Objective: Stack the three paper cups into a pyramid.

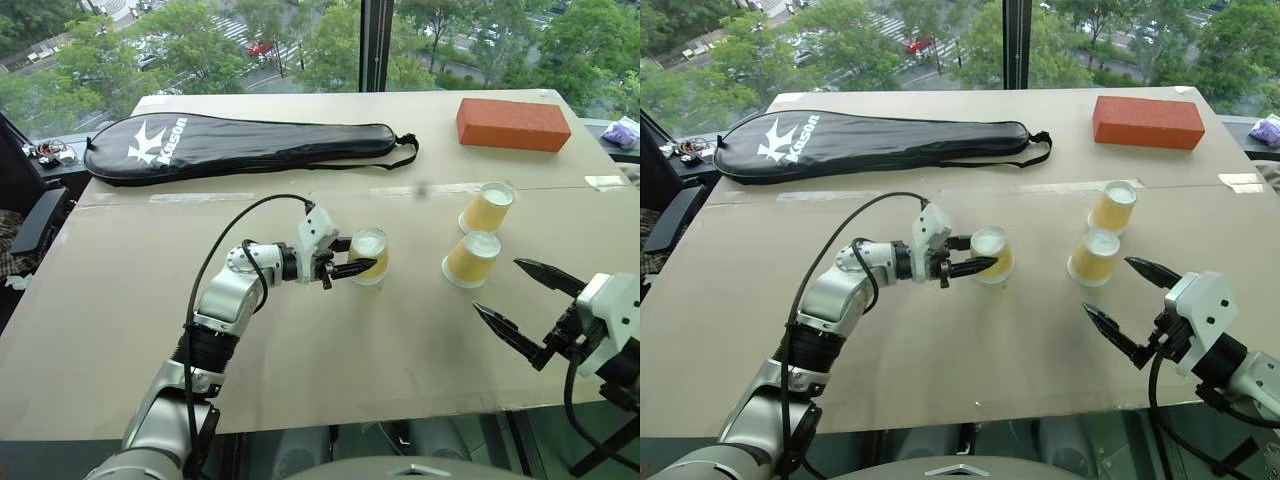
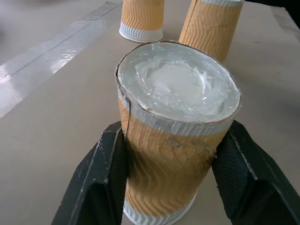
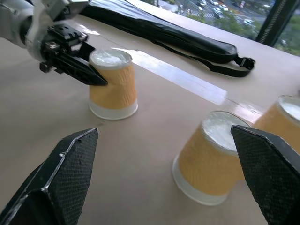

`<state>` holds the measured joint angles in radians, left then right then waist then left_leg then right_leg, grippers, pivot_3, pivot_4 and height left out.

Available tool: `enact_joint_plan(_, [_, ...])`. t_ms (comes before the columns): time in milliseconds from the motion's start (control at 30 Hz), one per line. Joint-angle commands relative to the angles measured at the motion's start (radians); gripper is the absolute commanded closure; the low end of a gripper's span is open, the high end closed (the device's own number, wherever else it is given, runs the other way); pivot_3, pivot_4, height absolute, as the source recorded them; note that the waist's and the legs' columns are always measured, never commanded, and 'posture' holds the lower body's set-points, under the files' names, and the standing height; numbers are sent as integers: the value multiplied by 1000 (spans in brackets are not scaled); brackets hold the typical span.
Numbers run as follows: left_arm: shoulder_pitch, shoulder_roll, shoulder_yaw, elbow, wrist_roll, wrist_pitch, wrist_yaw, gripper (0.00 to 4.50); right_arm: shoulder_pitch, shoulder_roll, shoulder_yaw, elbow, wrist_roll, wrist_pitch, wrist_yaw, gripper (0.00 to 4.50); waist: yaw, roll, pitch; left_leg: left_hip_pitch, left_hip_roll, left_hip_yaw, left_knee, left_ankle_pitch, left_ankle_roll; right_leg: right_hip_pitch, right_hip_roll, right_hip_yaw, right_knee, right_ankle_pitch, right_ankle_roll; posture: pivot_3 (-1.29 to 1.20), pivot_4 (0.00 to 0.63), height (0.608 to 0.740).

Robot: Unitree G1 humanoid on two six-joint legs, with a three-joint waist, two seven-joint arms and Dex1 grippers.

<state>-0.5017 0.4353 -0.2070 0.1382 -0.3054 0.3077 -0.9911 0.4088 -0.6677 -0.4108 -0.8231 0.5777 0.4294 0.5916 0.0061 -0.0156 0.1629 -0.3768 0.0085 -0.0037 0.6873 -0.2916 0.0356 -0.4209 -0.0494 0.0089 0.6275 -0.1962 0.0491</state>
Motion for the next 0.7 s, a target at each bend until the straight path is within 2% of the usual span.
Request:
enact_joint_plan(33, [1,4,47,-35,-29,31,7,291,-82,-1,-4,31,13,84,-88,0,1,0,0,0,0,0,0,0,0,0,1,0,0,0,0,0,150,740])
enact_joint_plan(67, [6,9,62,-59,-51,57,4,37,-104,3,5,45,7,96,-102,0,0,0,0,0,1,-1,0,0,0,0,1,0,0,0,0,0,150,740])
enact_joint_plan(300, [169,139,231,-423,-315,313,-23,37,-295,39,186,253,-141,116,-170,0,-7,-1,1,-3,2,-1,-1,0,0,-2,1,2,-2,1,-1,0,150,740])
enact_joint_plan(467, [283,188,290,-569,-379,367,22,37,-409,66,255,401,-199,93,-157,0,-3,0,2,-3,1,0,-2,0,0,-3,-1,2,-2,0,-1,0,150,740])
enact_joint_plan(567, [364,196,321,-623,-385,360,55,0,-449,67,270,457,-192,65,-100,801,-8,0,2,-2,0,1,-2,0,0,-3,-1,4,-1,0,-1,0,150,740])
enact_joint_plan(700, [415,198,339,-651,-391,350,87,0,-477,55,245,463,-168,48,-45,2524,-4,0,2,-2,-1,0,-2,0,0,-3,-1,3,-1,0,-1,0,150,740])
